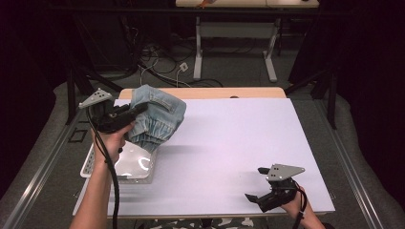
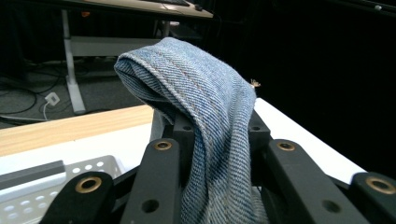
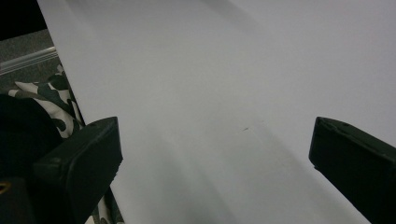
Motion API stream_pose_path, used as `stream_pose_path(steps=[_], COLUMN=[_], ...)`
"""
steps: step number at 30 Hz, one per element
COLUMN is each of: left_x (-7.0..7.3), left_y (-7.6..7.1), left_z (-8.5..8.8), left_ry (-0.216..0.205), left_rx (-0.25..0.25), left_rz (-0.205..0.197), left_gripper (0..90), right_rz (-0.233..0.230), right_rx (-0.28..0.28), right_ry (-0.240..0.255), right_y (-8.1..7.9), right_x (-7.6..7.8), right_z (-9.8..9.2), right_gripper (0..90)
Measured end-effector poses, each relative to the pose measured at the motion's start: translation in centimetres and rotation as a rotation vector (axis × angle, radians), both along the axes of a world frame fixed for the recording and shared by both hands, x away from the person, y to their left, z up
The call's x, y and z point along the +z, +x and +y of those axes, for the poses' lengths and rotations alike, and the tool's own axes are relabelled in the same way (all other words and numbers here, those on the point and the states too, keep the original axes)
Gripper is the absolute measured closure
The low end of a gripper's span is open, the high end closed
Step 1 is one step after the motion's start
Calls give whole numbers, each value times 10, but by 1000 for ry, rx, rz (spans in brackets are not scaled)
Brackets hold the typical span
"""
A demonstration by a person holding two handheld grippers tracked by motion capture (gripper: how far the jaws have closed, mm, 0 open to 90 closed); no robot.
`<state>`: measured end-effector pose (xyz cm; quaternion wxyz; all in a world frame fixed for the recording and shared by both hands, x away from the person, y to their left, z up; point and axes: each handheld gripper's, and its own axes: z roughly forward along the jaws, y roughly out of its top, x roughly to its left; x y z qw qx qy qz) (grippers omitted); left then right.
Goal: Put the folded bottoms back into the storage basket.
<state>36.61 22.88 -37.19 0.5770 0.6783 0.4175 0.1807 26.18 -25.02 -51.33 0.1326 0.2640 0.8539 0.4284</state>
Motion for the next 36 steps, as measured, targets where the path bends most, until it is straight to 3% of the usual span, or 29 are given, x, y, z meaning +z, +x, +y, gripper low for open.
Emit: stream_pose_path(steps=[26, 36], left_x=[12, 13], left_y=[-9, -10], left_z=[25, 35], left_ry=[-10, 6], left_rx=[63, 106], left_rz=[-25, -24], left_gripper=[740, 740], right_rz=[0, 2], right_rx=[0, 0], right_ry=[-3, -6], right_y=[0, 0], right_x=[0, 0], right_z=[0, 0], right_gripper=[25, 25])
